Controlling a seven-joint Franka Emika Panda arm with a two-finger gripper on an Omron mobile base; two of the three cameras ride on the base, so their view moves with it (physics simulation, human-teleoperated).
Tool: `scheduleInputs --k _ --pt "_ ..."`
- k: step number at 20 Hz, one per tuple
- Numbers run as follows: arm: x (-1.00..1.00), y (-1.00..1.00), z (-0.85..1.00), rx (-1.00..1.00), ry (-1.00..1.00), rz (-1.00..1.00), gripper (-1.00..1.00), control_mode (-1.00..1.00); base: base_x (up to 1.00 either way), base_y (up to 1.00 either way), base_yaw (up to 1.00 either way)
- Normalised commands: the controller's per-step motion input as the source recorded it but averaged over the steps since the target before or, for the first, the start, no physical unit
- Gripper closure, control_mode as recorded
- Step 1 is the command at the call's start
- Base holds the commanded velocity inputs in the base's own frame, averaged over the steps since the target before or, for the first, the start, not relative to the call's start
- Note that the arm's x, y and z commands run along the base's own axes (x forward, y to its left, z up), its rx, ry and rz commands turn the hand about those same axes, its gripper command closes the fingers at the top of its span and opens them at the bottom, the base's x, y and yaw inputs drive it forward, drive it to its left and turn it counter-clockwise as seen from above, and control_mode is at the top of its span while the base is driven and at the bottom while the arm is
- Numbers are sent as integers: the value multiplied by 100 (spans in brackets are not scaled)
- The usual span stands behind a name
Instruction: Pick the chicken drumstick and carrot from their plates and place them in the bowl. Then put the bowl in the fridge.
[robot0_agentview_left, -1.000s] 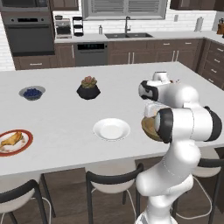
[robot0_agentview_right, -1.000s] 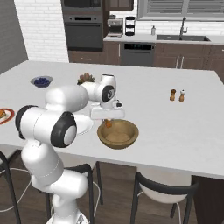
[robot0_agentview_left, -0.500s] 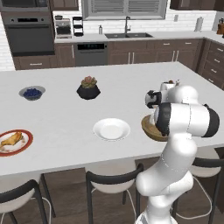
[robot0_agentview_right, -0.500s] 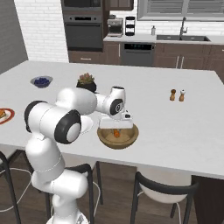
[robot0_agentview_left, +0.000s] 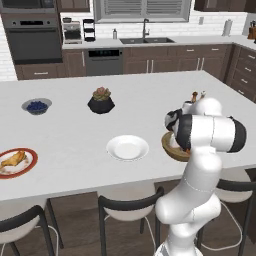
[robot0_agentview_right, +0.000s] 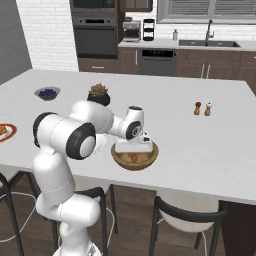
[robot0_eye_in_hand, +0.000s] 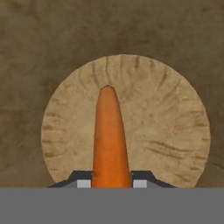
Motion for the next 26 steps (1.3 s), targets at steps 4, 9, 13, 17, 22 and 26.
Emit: scheduleInputs --k 4,9,13,17,22,26 --pt "45 -1 -1 0 0 0 -100 -100 0 0 0" --pt "-13 -5 6 1 -7 0 -100 -100 0 0 0" --pt "-81 1 62 11 -15 -10 -100 -100 0 0 0" --pt "-71 25 78 4 -4 -32 -100 -100 0 0 0" --pt "-47 42 64 2 0 -39 -100 -100 0 0 0" --pt "-51 56 40 0 6 -19 -100 -100 0 0 0"
